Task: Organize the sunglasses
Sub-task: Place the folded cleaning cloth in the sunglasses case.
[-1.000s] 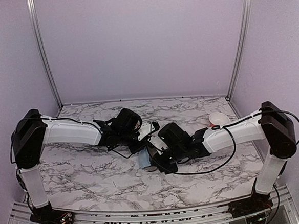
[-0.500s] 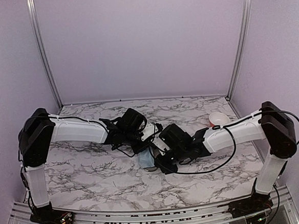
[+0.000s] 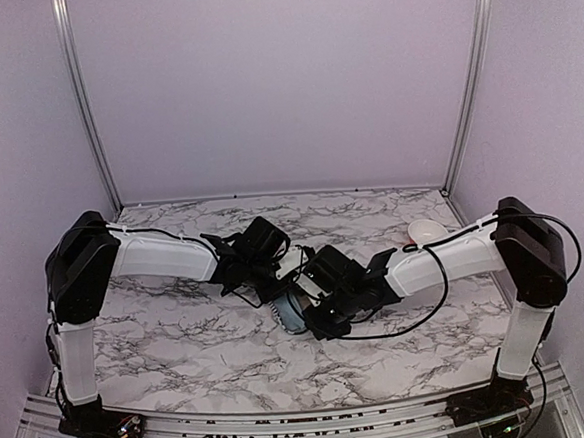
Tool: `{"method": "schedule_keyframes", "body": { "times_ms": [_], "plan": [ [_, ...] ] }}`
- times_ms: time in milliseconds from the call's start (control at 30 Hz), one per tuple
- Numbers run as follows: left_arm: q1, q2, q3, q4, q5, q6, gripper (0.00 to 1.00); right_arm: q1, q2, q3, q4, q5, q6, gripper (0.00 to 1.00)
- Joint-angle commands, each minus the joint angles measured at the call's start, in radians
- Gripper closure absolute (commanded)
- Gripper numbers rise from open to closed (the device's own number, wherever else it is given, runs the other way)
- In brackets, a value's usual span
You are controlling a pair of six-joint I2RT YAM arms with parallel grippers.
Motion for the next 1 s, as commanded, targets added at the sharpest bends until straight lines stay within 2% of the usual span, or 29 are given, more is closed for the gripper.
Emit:
{"method": "schedule_keyframes", "body": {
  "times_ms": [0,400,600,767,967],
  "plan": [
    [-0.001,0.029,0.035,0.007,-0.04,-0.018,1.0,0.051,0.02,0.066,0.014,-0.023,-0.063,1.0],
    [0.0,0.053,0.058,0.004,-0.04,-0.037,1.0,0.07,0.026,0.107,-0.018,0.026,-0.055,0.94],
    [0.002,0.029,0.057,0.003,-0.017,-0.041,0.85,0.085,-0.006,0.122,-0.012,0.028,-0.047,0.87],
    [0.003,0.0,0.041,0.003,-0.028,-0.044,0.82,0.096,-0.04,0.132,-0.007,0.037,-0.044,0.8],
    [0.006,-0.04,0.016,-0.001,-0.034,-0.052,0.76,0.106,-0.08,0.141,-0.01,0.05,-0.042,0.76]
  ]
}}
